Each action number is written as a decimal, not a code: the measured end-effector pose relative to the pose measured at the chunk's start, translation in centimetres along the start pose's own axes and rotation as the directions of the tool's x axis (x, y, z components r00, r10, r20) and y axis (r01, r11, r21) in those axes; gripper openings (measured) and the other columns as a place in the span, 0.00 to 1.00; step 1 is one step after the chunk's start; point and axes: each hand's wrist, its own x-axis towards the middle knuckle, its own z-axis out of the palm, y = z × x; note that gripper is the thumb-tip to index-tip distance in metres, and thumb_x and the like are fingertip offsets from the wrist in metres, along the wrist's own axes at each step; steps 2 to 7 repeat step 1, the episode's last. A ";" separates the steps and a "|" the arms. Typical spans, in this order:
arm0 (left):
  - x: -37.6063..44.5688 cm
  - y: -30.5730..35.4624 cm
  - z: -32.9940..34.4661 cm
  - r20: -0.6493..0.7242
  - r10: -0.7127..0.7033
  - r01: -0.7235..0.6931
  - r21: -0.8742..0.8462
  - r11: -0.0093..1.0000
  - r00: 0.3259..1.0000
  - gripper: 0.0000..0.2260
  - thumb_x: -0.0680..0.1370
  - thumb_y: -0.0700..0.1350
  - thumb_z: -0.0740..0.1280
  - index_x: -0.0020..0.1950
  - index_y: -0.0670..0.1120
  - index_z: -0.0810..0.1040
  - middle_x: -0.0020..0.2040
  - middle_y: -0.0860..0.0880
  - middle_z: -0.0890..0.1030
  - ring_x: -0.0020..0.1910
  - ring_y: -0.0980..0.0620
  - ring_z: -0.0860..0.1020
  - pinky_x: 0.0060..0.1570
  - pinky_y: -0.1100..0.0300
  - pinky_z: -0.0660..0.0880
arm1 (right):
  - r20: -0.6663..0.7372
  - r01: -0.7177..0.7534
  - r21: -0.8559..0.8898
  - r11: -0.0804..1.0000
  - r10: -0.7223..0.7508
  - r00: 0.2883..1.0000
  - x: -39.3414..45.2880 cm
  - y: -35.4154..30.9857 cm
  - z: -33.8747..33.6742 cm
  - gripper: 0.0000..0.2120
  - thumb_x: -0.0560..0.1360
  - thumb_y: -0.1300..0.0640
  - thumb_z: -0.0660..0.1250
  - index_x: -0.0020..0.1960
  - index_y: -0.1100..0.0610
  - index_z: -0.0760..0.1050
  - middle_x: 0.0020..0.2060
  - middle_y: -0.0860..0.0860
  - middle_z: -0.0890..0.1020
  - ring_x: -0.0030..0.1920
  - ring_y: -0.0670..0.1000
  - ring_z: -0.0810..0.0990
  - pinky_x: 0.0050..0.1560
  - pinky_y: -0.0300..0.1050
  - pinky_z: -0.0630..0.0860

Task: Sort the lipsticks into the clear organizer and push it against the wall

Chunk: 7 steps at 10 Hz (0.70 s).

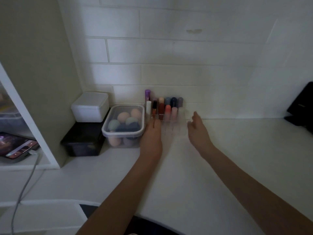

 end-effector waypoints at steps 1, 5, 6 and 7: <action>-1.0 1.5 -2.5 -0.172 0.013 -0.055 -0.247 0.967 0.985 0.23 0.73 0.25 0.55 0.65 0.40 0.72 0.64 0.42 0.76 0.64 0.46 0.73 0.64 0.61 0.67 | -0.345 0.268 0.215 0.939 -0.184 0.920 -0.6 -2.2 -4.4 0.21 0.80 0.60 0.54 0.72 0.59 0.61 0.70 0.58 0.70 0.68 0.52 0.70 0.68 0.44 0.62; -1.0 1.5 -2.5 -0.172 0.013 -0.055 -0.247 0.967 0.985 0.23 0.73 0.25 0.55 0.65 0.40 0.72 0.64 0.42 0.76 0.64 0.46 0.73 0.64 0.61 0.67 | -0.345 0.268 0.215 0.939 -0.184 0.920 -0.6 -2.2 -4.4 0.21 0.80 0.60 0.54 0.72 0.59 0.61 0.70 0.58 0.70 0.68 0.52 0.70 0.68 0.44 0.62; -1.0 1.5 -2.5 -0.172 0.013 -0.055 -0.247 0.967 0.985 0.23 0.73 0.25 0.55 0.65 0.40 0.72 0.64 0.42 0.76 0.64 0.46 0.73 0.64 0.61 0.67 | -0.345 0.268 0.215 0.939 -0.184 0.920 -0.6 -2.2 -4.4 0.21 0.80 0.60 0.54 0.72 0.59 0.61 0.70 0.58 0.70 0.68 0.52 0.70 0.68 0.44 0.62; -1.0 1.5 -2.5 -0.172 0.013 -0.055 -0.247 0.967 0.985 0.23 0.73 0.25 0.55 0.65 0.40 0.72 0.64 0.42 0.76 0.64 0.46 0.73 0.64 0.61 0.67 | -0.345 0.268 0.215 0.939 -0.184 0.920 -0.6 -2.2 -4.4 0.21 0.80 0.60 0.54 0.72 0.59 0.61 0.70 0.58 0.70 0.68 0.52 0.70 0.68 0.44 0.62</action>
